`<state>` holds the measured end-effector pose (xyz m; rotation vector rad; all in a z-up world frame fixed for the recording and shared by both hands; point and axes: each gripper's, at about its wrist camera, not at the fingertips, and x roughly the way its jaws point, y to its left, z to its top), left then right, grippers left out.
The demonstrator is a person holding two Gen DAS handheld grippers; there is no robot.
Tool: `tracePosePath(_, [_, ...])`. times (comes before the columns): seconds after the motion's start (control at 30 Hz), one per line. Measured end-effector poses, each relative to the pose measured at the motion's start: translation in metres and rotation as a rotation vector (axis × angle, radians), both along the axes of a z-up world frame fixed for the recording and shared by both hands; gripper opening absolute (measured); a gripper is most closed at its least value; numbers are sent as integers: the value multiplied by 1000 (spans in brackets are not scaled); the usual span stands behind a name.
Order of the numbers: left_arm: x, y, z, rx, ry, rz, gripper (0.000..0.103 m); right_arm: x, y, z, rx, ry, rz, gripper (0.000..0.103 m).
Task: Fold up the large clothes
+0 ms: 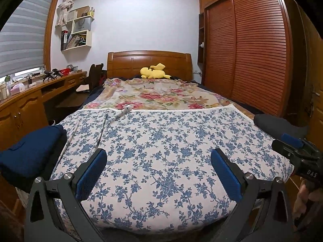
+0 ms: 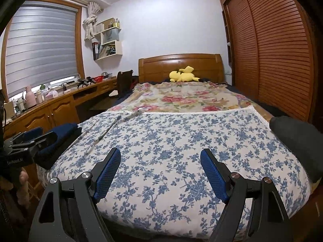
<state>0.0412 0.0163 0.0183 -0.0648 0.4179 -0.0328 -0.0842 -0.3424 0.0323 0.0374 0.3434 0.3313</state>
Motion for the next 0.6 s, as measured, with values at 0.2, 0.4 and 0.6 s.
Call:
tracePosePath(0.2, [1,-1,-1,4,2,1,103,-1,-1,0,0,-2,-1,82])
tracePosePath(0.4, [1,-1,-2,8,1,4,103,-1,-1,1,1,-3,-1,82])
tracePosePath(0.6, [0,0,-3,11,2,4,103,-1,-1,1,3,-2,1,82])
